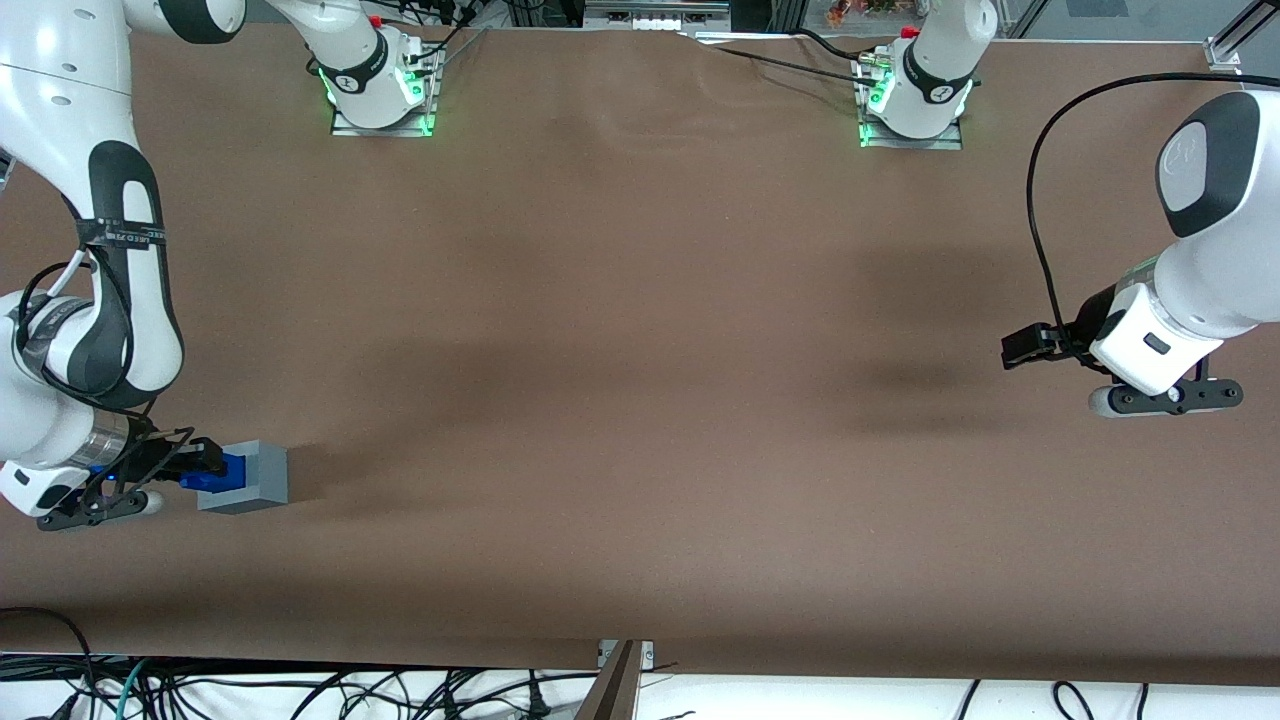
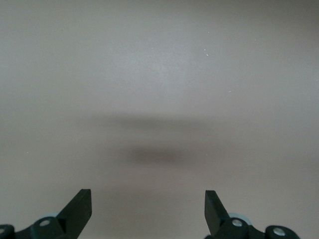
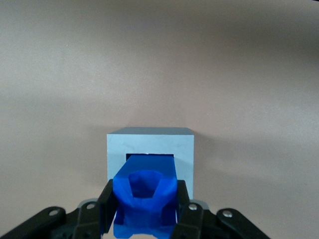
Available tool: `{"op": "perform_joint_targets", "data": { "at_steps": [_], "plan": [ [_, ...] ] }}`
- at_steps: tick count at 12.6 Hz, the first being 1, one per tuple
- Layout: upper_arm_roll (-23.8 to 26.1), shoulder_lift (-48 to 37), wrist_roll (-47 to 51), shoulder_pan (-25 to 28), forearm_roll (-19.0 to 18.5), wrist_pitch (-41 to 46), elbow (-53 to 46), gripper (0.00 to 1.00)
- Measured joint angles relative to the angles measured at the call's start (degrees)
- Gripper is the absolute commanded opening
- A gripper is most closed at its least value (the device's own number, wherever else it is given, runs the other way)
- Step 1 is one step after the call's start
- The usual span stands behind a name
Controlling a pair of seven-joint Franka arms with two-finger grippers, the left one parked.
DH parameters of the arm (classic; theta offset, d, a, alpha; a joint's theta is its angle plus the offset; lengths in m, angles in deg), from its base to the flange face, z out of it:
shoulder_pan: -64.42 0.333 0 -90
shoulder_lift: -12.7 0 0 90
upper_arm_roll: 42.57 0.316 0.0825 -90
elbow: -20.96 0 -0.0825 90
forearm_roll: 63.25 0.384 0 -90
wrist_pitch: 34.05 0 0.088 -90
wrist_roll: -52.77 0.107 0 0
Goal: Insert blue part into gray base with right arm
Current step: 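Open the right gripper and raise it away from the base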
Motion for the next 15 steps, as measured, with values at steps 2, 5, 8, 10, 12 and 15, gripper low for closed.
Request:
{"op": "perform_joint_targets", "data": {
  "at_steps": [2, 5, 8, 10, 12, 15],
  "plan": [
    [0.0, 0.01, 0.0, 0.0, 0.0, 0.0, -0.01, 1.0],
    [0.0, 0.11, 0.0, 0.0, 0.0, -0.09, -0.45, 1.0],
    [0.1, 0.1, 0.0, 0.11, 0.0, 1.97, -4.45, 1.0],
    [0.11, 0.03, 0.0, 0.16, 0.01, 7.37, -8.58, 1.0],
    [0.11, -0.65, 0.0, 0.16, 0.01, 12.54, -11.99, 1.0],
    [0.07, -5.85, 0.0, 0.14, 0.0, 24.03, -13.26, 1.0]
  ]
}}
